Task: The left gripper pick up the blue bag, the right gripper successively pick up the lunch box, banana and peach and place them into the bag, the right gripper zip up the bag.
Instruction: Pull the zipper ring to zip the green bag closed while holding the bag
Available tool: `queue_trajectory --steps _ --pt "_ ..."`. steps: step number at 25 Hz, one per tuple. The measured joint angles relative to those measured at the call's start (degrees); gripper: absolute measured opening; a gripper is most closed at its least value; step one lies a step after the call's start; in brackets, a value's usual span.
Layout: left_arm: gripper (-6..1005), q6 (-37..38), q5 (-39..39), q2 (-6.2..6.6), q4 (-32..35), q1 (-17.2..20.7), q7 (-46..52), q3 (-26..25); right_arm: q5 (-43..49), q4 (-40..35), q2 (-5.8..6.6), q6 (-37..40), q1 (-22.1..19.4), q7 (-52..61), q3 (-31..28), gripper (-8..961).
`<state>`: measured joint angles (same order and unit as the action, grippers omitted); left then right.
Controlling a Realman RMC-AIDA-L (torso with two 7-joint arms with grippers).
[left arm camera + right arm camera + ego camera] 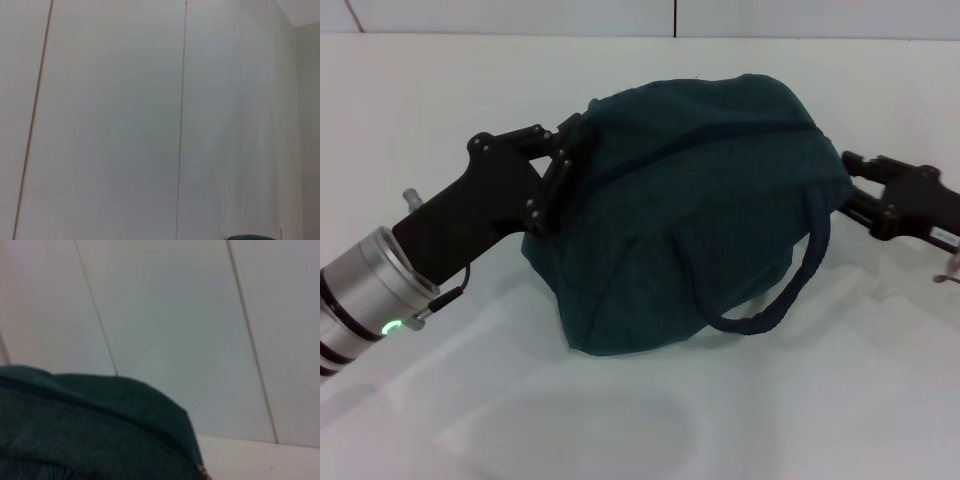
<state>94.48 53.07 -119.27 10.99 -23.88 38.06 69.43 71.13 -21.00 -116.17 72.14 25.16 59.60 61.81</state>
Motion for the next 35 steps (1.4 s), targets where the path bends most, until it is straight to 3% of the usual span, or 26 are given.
queue_trajectory --steps 8,19,35 --pt "47 0.00 -0.06 -0.18 0.00 -0.10 -0.26 -0.03 -0.33 0.70 -0.02 0.32 3.63 -0.02 4.22 418" --pt "48 -0.18 -0.39 -0.17 0.00 -0.13 -0.41 -0.33 -1.57 -1.34 0.48 1.41 -0.39 -0.24 3.61 417" --pt "72 -0.36 -0.50 0.02 0.00 -0.55 -0.73 -0.35 -1.90 -2.87 0.48 -4.22 0.77 -0.69 4.33 410"
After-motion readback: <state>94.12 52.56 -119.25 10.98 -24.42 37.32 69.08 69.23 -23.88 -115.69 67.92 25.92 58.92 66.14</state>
